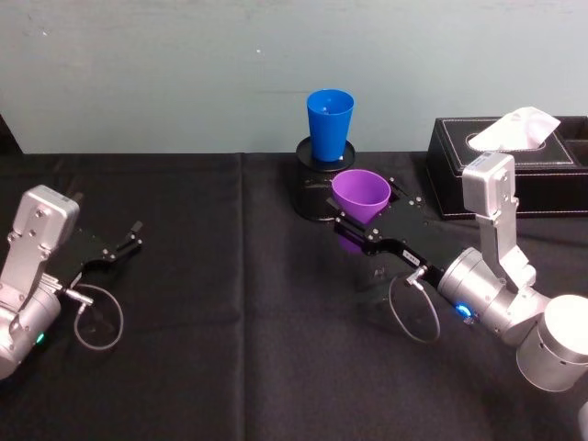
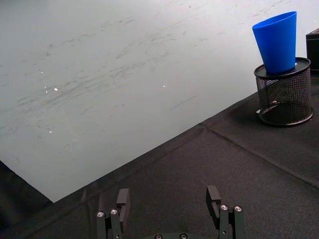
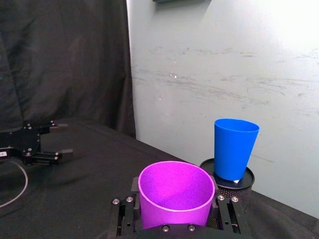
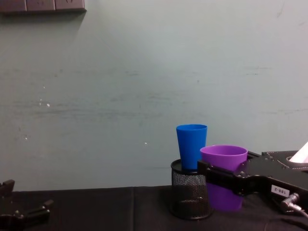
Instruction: Pick up one cup with a gripper and tap it against the other cup.
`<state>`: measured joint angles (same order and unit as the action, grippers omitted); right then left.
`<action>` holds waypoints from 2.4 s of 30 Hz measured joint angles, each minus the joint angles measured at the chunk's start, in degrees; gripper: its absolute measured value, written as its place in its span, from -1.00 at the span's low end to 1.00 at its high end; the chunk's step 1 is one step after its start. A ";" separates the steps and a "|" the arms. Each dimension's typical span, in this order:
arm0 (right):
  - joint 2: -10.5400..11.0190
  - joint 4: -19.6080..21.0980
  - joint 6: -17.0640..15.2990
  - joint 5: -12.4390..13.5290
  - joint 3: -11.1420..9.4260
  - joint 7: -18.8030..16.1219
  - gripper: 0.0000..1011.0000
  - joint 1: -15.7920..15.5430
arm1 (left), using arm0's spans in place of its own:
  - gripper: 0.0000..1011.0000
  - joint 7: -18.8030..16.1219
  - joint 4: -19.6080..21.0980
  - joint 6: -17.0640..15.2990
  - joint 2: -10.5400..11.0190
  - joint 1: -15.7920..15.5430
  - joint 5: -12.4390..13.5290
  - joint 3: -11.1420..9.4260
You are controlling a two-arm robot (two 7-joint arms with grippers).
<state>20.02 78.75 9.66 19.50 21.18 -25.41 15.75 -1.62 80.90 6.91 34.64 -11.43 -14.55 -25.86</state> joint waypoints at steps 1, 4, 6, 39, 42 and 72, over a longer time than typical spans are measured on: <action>0.00 0.00 0.00 0.00 0.00 0.00 0.49 0.00 | 0.98 0.00 0.00 0.00 0.00 0.00 0.00 0.00; 0.00 0.00 0.00 0.00 0.00 0.00 0.49 0.00 | 0.98 0.00 0.00 0.00 0.00 0.00 0.00 0.00; 0.00 0.00 0.00 0.00 0.00 0.00 0.49 0.00 | 0.98 0.00 0.00 0.00 0.00 0.00 0.00 0.00; 0.00 0.00 0.00 0.00 0.00 0.00 0.49 0.00 | 0.98 0.00 0.00 0.00 0.00 0.00 0.00 0.00; 0.00 0.00 0.00 0.00 0.00 0.00 0.49 0.00 | 0.98 0.00 0.00 0.00 0.00 0.00 0.00 0.00; -7.74 -9.10 -0.30 -8.72 -0.71 10.00 0.49 6.34 | 0.98 0.00 0.00 0.00 0.00 0.00 0.00 0.00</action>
<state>12.28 69.65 9.35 10.79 20.47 -15.40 22.09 -1.62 80.90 6.91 34.65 -11.43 -14.55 -25.86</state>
